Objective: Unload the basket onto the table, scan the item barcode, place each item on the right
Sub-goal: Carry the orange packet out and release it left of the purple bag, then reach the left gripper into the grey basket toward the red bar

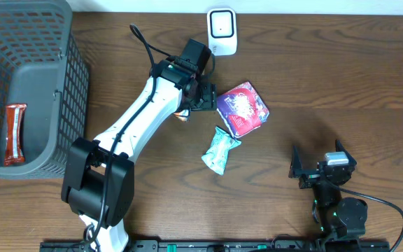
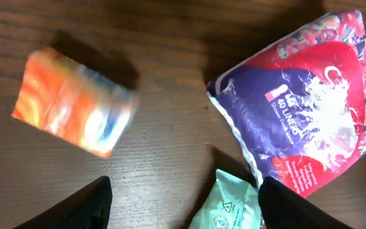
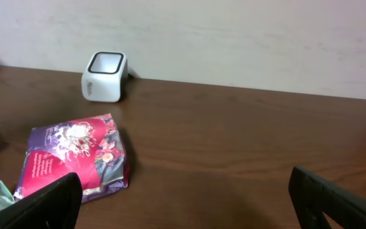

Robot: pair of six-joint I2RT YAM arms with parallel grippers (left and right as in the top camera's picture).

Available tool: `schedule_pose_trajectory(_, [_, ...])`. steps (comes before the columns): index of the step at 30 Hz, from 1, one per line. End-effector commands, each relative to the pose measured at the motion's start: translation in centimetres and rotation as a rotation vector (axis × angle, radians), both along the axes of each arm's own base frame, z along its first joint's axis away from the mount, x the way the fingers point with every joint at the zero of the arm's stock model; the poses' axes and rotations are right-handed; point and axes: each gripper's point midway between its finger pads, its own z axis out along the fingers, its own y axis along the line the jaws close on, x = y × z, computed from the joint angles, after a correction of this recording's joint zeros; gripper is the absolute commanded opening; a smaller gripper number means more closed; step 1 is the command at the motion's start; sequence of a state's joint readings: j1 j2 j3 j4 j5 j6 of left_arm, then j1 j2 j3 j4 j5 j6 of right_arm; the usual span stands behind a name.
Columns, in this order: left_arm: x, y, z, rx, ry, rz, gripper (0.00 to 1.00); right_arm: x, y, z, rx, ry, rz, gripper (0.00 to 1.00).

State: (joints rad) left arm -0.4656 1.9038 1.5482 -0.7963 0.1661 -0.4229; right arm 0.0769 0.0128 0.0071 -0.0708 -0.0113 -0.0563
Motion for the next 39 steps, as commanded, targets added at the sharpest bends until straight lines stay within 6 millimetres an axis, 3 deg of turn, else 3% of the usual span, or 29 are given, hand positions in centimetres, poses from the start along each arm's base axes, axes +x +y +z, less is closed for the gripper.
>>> schedule_pose_trajectory(1, [1.8, 1.4, 3.4, -0.017, -0.093, 0.042, 0.74, 0.0, -0.2, -0.2, -0.009, 0.005, -0.007, 0.99])
schedule_pose_trajectory(4, [3.5, 3.4, 7.2, -0.044, -0.187, 0.074, 0.74, 0.0, -0.2, -0.2, -0.009, 0.005, -0.007, 0.99])
schedule_pose_trajectory(8, [5.5, 8.4, 13.8, -0.089, -0.348, 0.191, 0.74, 0.0, -0.2, -0.2, -0.009, 0.004, -0.007, 0.99])
schedule_pose_trajectory(10, [6.0, 11.8, 17.3, -0.105, -0.439, 0.265, 0.74, 0.0, -0.2, -0.2, -0.009, 0.004, -0.007, 0.99])
schedule_pose_trajectory(13, [5.8, 18.3, 23.0, -0.112, -0.607, 0.405, 0.74, 0.0, -0.2, -0.2, -0.009, 0.004, -0.007, 0.99])
schedule_pose_trajectory(16, [4.4, 24.8, 26.4, -0.082, -0.711, 0.547, 0.74, 0.0, -0.2, -0.2, -0.009, 0.005, -0.007, 0.99])
schedule_pose_trajectory(18, [2.9, 29.5, 27.4, -0.026, -0.744, 0.647, 0.74, 0.0, -0.2, -0.2, -0.009, 0.005, -0.007, 0.99])
schedule_pose_trajectory(21, [0.9, 35.1, 26.4, 0.116, -0.714, 0.716, 0.74, 0.0, -0.2, -0.2, -0.009, 0.005, -0.007, 0.99])
schedule_pose_trajectory(26, [-2.6, 42.6, 20.3, 0.378, -0.497, 0.771, 0.74, 0.0, -0.2, -0.2, -0.009, 0.005, -0.007, 0.99])
schedule_pose_trajectory(31, [-3.6, 45.3, 14.5, 0.405, -0.336, 0.813, 0.74, 0.0, -0.2, -0.2, -0.009, 0.005, -0.007, 0.99])
schedule_pose_trajectory(36, [-4.2, 46.6, 8.2, 0.491, -0.118, 0.725, 0.74, 0.0, -0.2, -0.2, -0.009, 0.005, -0.007, 0.99])
schedule_pose_trajectory(39, [-4.6, 47.9, 5.7, 0.552, -0.032, 0.734, 0.74, 0.0, -0.2, -0.2, -0.009, 0.004, -0.007, 0.99])
